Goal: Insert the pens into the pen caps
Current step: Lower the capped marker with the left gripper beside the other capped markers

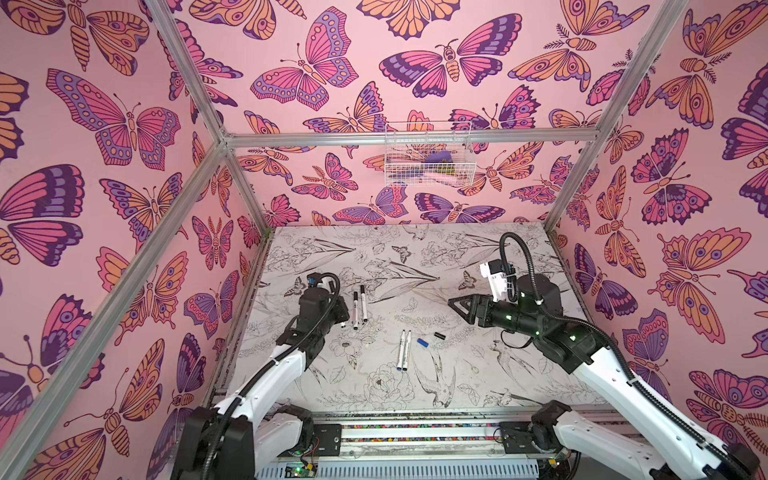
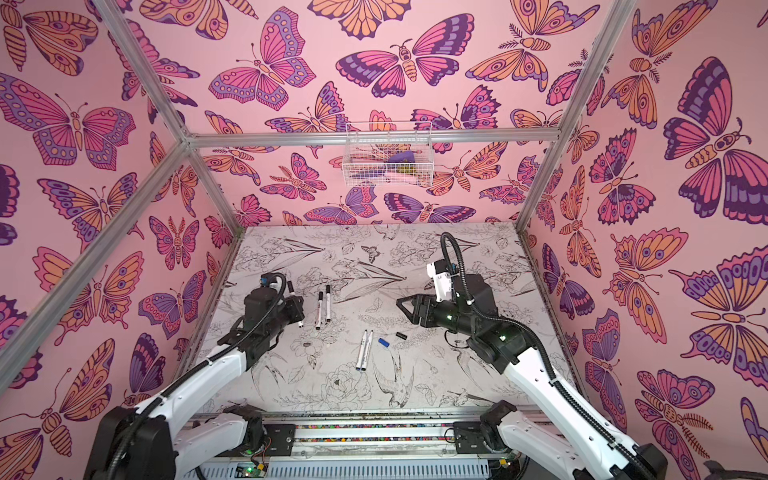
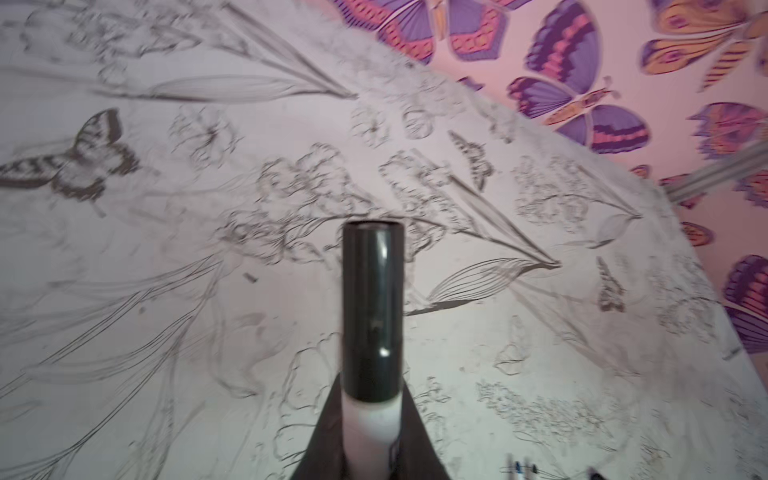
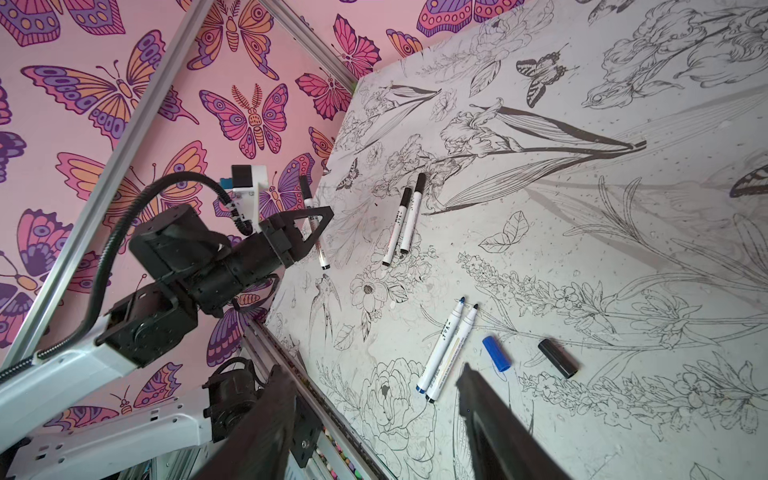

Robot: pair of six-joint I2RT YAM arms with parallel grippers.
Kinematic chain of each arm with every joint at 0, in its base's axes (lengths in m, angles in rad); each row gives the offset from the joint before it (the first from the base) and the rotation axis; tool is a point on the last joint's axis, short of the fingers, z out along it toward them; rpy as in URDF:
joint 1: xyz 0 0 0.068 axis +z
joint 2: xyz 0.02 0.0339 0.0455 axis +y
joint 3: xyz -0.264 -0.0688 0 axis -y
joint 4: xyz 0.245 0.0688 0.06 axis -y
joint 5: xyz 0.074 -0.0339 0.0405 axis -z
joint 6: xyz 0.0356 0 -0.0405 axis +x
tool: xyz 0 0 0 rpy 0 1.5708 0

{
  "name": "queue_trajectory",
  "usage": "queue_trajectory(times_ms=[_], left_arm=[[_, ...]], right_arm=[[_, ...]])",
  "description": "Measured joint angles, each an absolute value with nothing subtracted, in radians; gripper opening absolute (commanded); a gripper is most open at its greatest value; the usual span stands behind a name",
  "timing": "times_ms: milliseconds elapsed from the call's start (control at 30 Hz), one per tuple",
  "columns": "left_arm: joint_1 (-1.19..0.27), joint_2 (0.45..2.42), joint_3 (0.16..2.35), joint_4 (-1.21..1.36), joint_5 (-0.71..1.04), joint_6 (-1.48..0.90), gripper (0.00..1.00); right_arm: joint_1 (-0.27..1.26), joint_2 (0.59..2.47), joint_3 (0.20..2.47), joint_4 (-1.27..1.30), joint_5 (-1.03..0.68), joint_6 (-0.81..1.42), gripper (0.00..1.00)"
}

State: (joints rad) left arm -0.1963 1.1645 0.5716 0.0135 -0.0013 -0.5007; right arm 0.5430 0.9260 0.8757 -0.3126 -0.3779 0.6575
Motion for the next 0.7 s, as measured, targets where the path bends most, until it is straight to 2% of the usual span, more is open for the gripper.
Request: queue_trajectory(times_ms=[167, 367, 567, 700], left_arm=[[-0.118, 1.379, 0.661, -0.073, 0.039, -0.498, 0.00], [-0.133, 1.535, 0.730, -0.115, 0.059, -0.480, 0.00], [-0.190, 1.612, 0.774, -0.126, 0.047, -0.468, 0.16], [-0.213, 1.635, 0.799, -0.124, 0.031, -0.466, 0.31]], right_arm=[[0.543, 0.927, 0.876, -0.313, -0.378, 0.658, 0.64], [0.543, 0.904, 0.874, -0.322, -0.375, 0.654, 0.64], [0.543, 0.882, 0.854, -0.336, -0.363, 0.650, 0.64], [0.543, 0.881, 0.850, -0.352, -0.356, 0.648, 0.64]])
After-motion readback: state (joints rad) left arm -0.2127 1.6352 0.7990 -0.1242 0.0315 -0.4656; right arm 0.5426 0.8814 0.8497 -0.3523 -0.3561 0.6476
